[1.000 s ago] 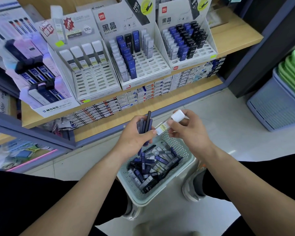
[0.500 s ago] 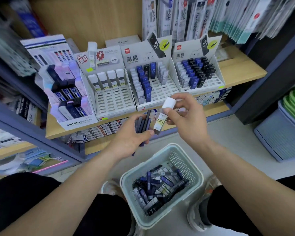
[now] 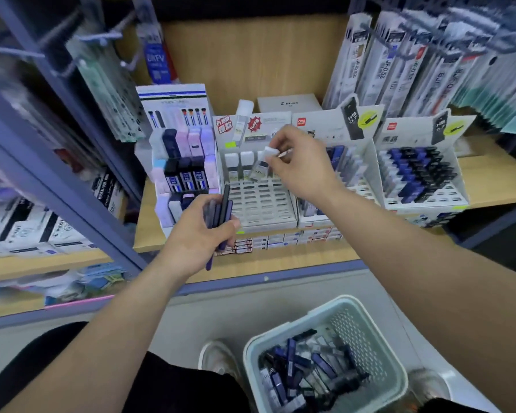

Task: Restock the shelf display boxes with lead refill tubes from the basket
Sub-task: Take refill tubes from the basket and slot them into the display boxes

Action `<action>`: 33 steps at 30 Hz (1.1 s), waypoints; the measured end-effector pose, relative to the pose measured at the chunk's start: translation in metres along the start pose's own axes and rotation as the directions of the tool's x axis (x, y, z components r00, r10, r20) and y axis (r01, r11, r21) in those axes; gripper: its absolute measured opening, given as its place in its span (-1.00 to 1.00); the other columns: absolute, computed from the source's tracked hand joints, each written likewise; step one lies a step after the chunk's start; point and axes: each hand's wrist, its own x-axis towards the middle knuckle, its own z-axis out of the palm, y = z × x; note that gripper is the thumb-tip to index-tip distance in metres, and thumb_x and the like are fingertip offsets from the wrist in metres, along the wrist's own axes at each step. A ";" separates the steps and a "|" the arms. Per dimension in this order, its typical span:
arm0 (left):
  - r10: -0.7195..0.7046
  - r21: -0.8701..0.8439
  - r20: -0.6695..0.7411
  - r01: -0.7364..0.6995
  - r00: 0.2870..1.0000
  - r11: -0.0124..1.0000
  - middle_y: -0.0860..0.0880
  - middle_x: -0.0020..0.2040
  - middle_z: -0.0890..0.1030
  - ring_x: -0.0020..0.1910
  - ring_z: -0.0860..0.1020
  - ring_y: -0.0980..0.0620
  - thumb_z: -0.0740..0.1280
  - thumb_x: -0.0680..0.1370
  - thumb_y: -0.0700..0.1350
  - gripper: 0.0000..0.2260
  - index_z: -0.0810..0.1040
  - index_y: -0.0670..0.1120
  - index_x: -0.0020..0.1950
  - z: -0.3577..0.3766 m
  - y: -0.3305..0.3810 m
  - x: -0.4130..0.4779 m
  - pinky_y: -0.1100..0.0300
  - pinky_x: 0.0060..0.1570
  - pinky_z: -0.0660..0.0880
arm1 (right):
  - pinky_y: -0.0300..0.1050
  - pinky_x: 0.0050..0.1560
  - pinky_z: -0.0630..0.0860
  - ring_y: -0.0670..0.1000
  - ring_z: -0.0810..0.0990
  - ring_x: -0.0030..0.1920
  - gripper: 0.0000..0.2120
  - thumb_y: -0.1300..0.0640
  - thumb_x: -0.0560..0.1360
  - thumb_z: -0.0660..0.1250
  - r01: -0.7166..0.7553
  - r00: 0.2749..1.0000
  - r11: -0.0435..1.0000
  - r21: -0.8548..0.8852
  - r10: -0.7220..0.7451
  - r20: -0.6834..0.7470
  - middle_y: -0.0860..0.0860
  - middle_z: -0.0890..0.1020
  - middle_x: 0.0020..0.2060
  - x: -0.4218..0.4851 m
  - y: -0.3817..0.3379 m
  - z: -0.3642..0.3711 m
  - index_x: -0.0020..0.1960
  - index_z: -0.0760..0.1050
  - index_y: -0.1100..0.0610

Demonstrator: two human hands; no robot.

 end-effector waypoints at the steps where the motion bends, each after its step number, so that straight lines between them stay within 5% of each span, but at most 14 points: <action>1: 0.003 -0.012 -0.009 -0.003 1.000 1.000 -0.04 -0.11 0.62 -0.30 0.57 -0.02 0.41 0.56 -0.25 -0.73 0.47 -0.09 0.22 -0.002 0.000 0.003 0.22 -0.34 0.54 | -0.19 -0.21 0.49 -0.06 0.57 -0.28 -0.87 0.19 0.51 0.43 0.003 1.000 1.000 -0.017 -0.003 0.006 -0.07 0.62 -0.24 0.006 0.002 0.007 -0.09 0.48 0.05; 10: -0.002 -0.070 -0.027 0.000 1.000 0.998 0.04 -0.18 0.65 -0.35 0.57 0.07 0.43 0.55 -0.22 -0.72 0.46 -0.05 0.21 -0.013 -0.005 0.020 0.23 -0.31 0.55 | -0.14 -0.21 0.50 0.03 0.61 -0.25 -0.82 0.21 0.51 0.44 0.015 0.996 0.998 -0.061 -0.010 0.088 -0.01 0.61 -0.21 0.027 0.020 0.050 -0.08 0.45 0.02; 15: 0.012 -0.081 -0.040 -0.016 0.999 0.997 0.11 -0.22 0.65 -0.33 0.59 0.09 0.42 0.56 -0.21 -0.75 0.47 -0.01 0.17 -0.016 -0.003 0.021 0.26 -0.30 0.57 | -0.40 -0.28 0.39 -0.03 0.59 -0.24 -0.92 0.19 0.53 0.43 0.067 0.994 0.992 -0.109 -0.057 0.094 -0.03 0.62 -0.20 0.030 0.023 0.057 -0.04 0.52 0.10; 23: 0.007 -0.118 -0.067 -0.015 0.998 0.993 -0.02 -0.07 0.63 -0.33 0.61 0.11 0.42 0.57 -0.18 -0.77 0.45 0.08 0.11 -0.014 0.004 0.022 0.30 -0.31 0.56 | -0.10 0.07 0.53 0.04 0.61 -0.01 -0.81 0.20 0.58 0.35 0.215 0.976 0.952 -0.219 -0.201 0.084 0.08 0.68 0.01 0.037 0.027 0.074 0.17 0.61 0.16; 33: -0.009 -0.112 -0.107 -0.003 0.994 0.994 -0.01 -0.08 0.63 -0.29 0.63 0.09 0.42 0.57 -0.17 -0.69 0.45 -0.07 0.28 -0.012 0.004 0.024 0.21 -0.24 0.61 | 0.08 0.01 0.59 0.21 0.64 0.02 -0.80 0.25 0.57 0.34 0.334 0.943 0.896 -0.294 -0.321 0.091 0.16 0.66 0.05 0.035 0.024 0.076 0.16 0.63 0.20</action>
